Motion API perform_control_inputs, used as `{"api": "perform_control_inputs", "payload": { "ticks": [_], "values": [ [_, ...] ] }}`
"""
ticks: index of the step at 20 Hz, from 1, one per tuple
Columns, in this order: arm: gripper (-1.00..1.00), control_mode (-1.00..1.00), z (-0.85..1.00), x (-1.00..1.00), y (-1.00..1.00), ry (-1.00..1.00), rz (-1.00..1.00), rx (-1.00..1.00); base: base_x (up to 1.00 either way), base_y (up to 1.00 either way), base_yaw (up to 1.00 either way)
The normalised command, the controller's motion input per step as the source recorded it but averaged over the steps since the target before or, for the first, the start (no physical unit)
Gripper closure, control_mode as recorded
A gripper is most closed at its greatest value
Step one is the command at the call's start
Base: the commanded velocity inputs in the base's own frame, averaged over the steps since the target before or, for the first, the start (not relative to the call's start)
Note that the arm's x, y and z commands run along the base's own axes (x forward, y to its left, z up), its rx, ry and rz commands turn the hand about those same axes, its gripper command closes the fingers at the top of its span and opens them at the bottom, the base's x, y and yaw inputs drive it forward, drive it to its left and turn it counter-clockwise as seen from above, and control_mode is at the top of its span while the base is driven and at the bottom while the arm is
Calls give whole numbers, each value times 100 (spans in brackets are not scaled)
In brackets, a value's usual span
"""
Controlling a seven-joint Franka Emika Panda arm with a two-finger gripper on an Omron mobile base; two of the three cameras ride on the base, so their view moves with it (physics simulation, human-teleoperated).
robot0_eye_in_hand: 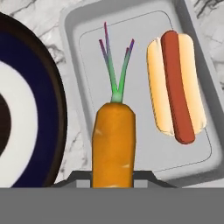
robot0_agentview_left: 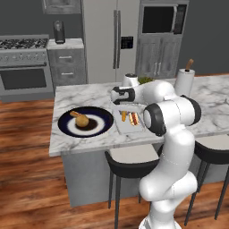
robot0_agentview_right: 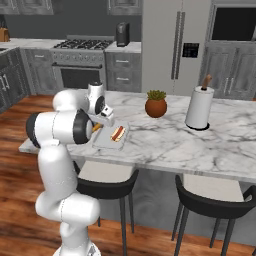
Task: Place one cooked food and one vegetable from the large plate to each tupperware container.
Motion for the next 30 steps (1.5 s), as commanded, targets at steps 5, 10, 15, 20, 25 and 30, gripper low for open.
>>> {"api": "perform_control_inputs", "payload": {
  "ticks": [5, 10, 15, 20, 25, 30],
  "values": [
    [100, -100, -2, 48, -15, 0, 17, -4, 0, 0, 0],
    [100, -100, -13, 22, -3, 1, 17, -7, 0, 0, 0],
    [100, -100, -46, 0, 0, 4, 7, -17, 0, 0, 0],
    [100, -100, -35, 0, -3, -1, 0, -13, 0, 0, 0],
    [100, -100, -6, 3, -3, -2, 0, 0, 0, 0, 0],
    [-100, -100, 0, 5, -3, 0, 0, 0, 0, 0, 0]
  ]
}}
